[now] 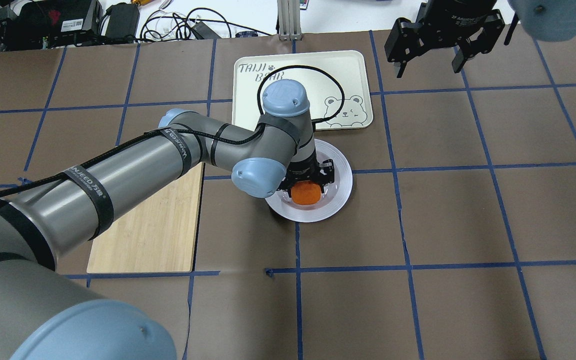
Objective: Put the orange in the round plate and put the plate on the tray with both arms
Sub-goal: 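Release the orange into the bowl, raise left gripper while right arm approaches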
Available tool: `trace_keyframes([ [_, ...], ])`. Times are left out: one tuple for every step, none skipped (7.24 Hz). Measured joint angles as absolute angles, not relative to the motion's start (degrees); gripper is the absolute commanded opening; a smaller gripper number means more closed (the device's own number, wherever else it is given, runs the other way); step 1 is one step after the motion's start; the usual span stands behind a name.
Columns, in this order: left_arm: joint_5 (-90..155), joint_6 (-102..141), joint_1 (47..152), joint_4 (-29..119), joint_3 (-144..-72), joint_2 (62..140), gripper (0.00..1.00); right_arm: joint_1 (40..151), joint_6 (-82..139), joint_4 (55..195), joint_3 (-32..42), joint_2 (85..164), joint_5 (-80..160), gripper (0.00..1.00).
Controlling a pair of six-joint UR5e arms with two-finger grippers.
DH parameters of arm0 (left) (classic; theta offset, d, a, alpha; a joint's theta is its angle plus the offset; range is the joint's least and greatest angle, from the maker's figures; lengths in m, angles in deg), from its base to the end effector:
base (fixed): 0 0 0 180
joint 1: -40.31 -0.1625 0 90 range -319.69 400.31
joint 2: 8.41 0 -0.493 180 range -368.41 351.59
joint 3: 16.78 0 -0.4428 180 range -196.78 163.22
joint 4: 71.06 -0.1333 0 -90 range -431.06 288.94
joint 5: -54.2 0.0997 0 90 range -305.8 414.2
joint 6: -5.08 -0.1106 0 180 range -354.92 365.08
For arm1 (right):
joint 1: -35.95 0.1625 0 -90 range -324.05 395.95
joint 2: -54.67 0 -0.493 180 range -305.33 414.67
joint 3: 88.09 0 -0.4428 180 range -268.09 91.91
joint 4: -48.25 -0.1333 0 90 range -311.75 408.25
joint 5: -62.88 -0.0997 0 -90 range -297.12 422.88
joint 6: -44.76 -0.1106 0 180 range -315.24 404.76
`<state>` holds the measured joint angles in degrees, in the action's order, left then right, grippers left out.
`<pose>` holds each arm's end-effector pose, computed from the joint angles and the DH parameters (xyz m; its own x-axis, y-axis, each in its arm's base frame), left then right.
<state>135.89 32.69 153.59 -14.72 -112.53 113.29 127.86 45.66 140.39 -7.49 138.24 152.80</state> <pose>-0.4149 -0.5866 0.1969 -0.9915 -0.0860 0.0972 -0.0735 0.9894 0.1254 0.1536 -0.6018 0.5741 -0.9988 -0.0491 0.0000 -0.0489 0.9948 -0.0891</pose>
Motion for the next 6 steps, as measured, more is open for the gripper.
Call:
trace_keyframes([
  [136.0, 33.7, 153.5, -15.2, -112.0, 112.8, 1.00, 127.7, 45.8, 140.7, -7.5, 138.2, 152.6, 1.00],
  [136.1, 34.1, 153.2, -15.2, -110.9, 111.9, 1.00, 127.3, 46.0, 140.7, -7.3, 138.1, 152.2, 1.00],
  [136.4, 34.1, 152.4, -14.5, -109.4, 110.5, 1.00, 126.8, 45.9, 140.6, -6.8, 138.0, 151.3, 1.00],
  [136.6, 33.5, 151.3, -12.6, -108.0, 108.4, 1.00, 126.5, 45.6, 140.7, -6.0, 137.9, 149.5, 1.00],
  [136.7, 31.3, 149.6, -9.5, -106.8, 105.7, 1.00, 126.2, 45.5, 140.9, -4.9, 137.9, 147.0, 1.00],
  [136.8, 28.0, 147.5, -6.2, -106.1, 102.9, 1.00, 125.9, 45.4, 141.4, -3.5, 137.8, 143.9, 1.00],
])
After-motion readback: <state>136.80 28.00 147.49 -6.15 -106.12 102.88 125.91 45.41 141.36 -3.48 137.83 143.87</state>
